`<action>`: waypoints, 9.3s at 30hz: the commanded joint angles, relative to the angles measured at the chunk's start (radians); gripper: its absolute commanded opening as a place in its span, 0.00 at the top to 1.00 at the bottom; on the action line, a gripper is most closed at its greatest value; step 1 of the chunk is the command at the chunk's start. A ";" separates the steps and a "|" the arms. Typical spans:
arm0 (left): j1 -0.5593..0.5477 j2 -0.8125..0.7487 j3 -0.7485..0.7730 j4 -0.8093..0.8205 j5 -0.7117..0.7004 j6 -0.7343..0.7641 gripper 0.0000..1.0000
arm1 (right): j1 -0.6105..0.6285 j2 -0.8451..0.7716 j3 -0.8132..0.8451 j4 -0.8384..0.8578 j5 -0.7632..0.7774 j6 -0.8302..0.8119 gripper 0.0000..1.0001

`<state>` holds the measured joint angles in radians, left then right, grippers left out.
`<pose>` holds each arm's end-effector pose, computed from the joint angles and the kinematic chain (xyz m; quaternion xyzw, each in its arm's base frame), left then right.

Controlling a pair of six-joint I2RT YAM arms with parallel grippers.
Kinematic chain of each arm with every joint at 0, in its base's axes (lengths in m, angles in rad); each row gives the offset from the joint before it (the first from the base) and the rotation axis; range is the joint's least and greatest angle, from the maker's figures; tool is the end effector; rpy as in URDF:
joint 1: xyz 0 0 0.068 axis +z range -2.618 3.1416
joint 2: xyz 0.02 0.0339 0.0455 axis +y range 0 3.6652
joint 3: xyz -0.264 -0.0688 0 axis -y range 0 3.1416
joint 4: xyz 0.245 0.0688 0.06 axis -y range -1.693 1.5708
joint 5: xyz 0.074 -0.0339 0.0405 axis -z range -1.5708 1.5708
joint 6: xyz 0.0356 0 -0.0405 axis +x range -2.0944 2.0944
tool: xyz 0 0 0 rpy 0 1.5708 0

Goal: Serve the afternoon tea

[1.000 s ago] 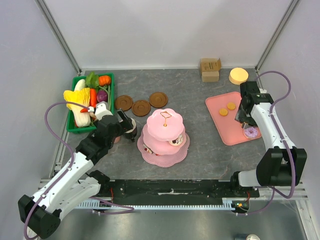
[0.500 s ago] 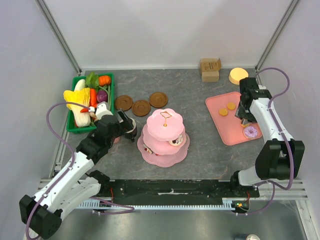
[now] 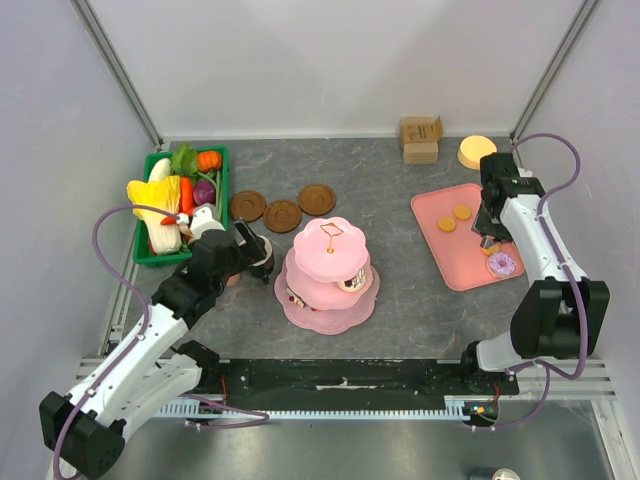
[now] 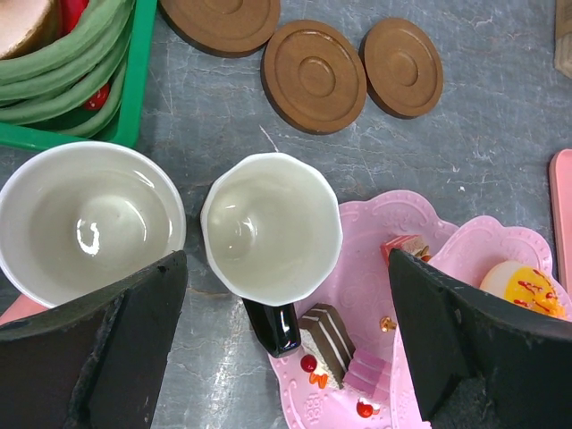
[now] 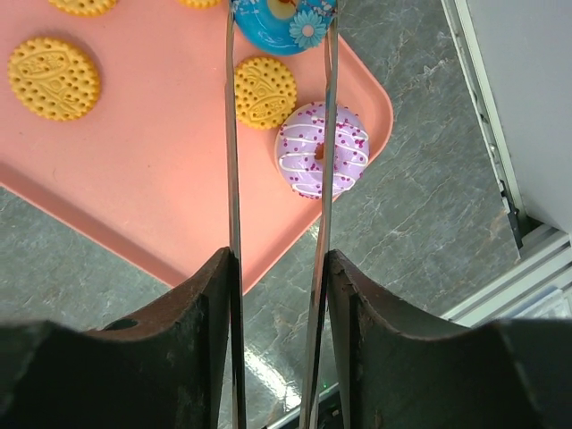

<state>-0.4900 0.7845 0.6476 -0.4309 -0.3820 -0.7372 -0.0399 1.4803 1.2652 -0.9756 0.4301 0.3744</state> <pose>0.1600 -0.0703 0.2685 -0.1967 0.8431 -0.1357 0.4817 0.2869 -0.0263 0.2840 0.2368 0.9306 -0.1759 0.2169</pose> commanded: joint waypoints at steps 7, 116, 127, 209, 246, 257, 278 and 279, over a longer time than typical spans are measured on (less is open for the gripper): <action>0.008 -0.011 0.033 -0.021 0.005 -0.014 0.00 | -0.005 -0.250 0.123 0.035 -0.158 -0.038 0.56; 0.008 -0.508 0.182 -0.733 0.057 -0.260 0.01 | 1.578 -0.031 0.312 -0.002 0.260 0.063 0.55; 0.008 -0.530 0.176 -0.732 0.061 -0.257 0.01 | 1.583 -0.077 0.218 0.113 0.219 0.087 0.55; 0.008 -0.559 0.159 -0.695 0.086 -0.223 0.01 | 1.580 -0.184 -0.059 0.178 0.400 0.353 0.43; 0.007 -0.551 0.156 -0.695 0.086 -0.228 0.01 | 1.574 -0.360 -0.113 0.147 0.187 0.345 0.39; 0.010 -0.551 0.155 -0.692 0.089 -0.225 0.01 | 1.574 -0.485 -0.153 0.215 0.018 0.265 0.41; 0.008 -0.498 0.179 -0.660 0.084 -0.220 0.00 | 1.520 -0.236 0.304 0.428 0.055 -0.058 0.45; 0.008 -0.495 0.182 -0.657 0.084 -0.217 0.01 | 1.476 -0.220 0.336 0.420 0.049 -0.052 0.46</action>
<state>-0.4839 0.2676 0.8040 -1.1450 -0.3038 -0.9825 1.5173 1.2255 1.4616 -0.5873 0.3782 0.3786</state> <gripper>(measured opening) 0.993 0.556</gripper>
